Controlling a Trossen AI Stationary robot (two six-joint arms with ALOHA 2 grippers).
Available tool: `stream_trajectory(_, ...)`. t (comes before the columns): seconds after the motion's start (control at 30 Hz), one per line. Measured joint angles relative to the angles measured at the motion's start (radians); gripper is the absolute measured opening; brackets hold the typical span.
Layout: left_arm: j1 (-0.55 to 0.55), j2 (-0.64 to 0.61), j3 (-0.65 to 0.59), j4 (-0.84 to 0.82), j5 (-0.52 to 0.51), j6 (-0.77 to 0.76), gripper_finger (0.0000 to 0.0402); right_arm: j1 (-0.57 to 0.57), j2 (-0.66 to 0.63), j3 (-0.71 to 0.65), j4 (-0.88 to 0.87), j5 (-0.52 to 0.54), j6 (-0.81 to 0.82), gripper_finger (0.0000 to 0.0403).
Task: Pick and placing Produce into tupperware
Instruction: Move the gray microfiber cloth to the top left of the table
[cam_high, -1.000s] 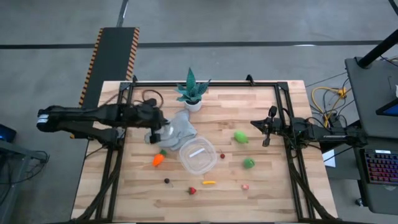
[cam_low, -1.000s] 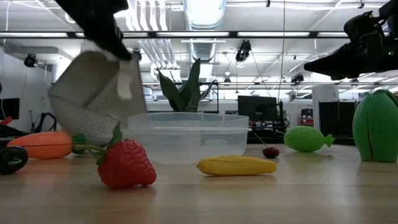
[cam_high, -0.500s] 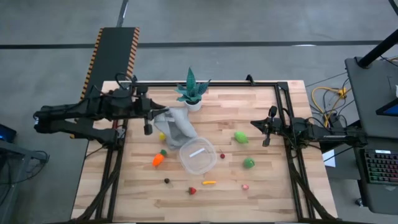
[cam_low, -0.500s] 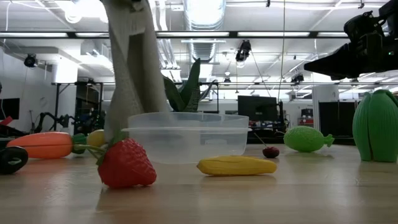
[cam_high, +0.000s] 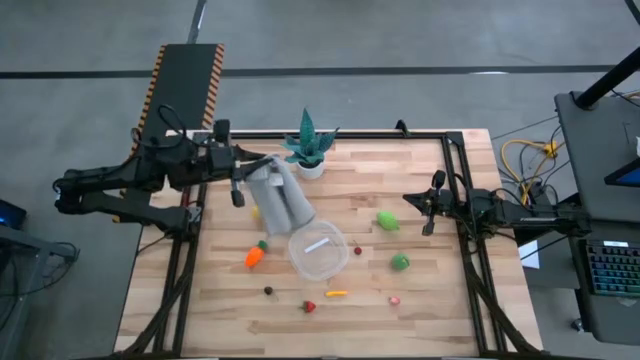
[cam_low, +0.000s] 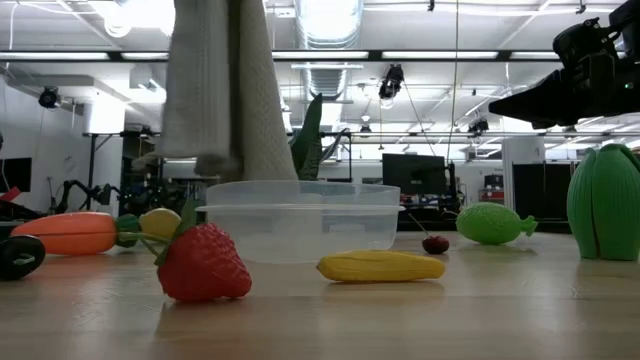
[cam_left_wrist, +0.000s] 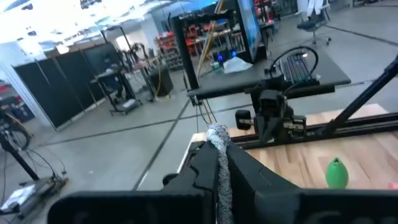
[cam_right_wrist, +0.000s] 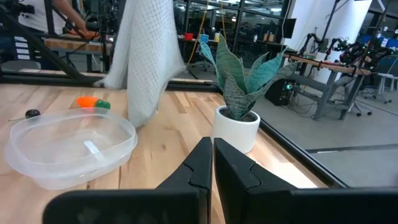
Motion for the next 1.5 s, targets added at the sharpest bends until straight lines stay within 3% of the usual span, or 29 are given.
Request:
stream_trajectory(0.27, 0.000, -0.014, 0.002, 0.090, -0.056, 0.072, 0.0000, 0.000, 0.000, 0.000, 0.000, 0.000, 0.000, 0.0009)
stream_trajectory(0.5, -0.001, -0.047, 0.074, 0.083, -0.098, 0.176, 0.0000, 0.000, 0.000, 0.000, 0.000, 0.000, 0.000, 0.0009)
stream_trajectory(0.8, 0.001, -0.039, 0.118, 0.097, -0.520, 0.510, 0.0000, 0.000, -0.001, 0.000, 0.000, 0.000, 0.000, 0.0009)
stream_trajectory(0.93, 0.021, -0.005, 0.118, 0.194, -0.590, 0.668, 0.0000, 0.000, -0.001, 0.000, 0.000, 0.000, 0.000, 0.0009)
stream_trajectory(1.03, 0.071, 0.023, 0.118, 0.266, -0.604, 0.754, 0.0000, 0.000, -0.001, 0.000, 0.000, 0.000, 0.000, 0.0009)
stream_trajectory(1.23, 0.287, 0.081, 0.081, 0.256, -0.619, 0.750, 0.0000, 0.000, -0.001, 0.000, 0.000, 0.000, 0.001, 0.0009)
stream_trajectory(1.5, 0.488, 0.150, 0.001, 0.000, -0.630, 0.586, 0.0000, 0.000, -0.001, 0.000, 0.000, 0.000, 0.001, 0.0009)
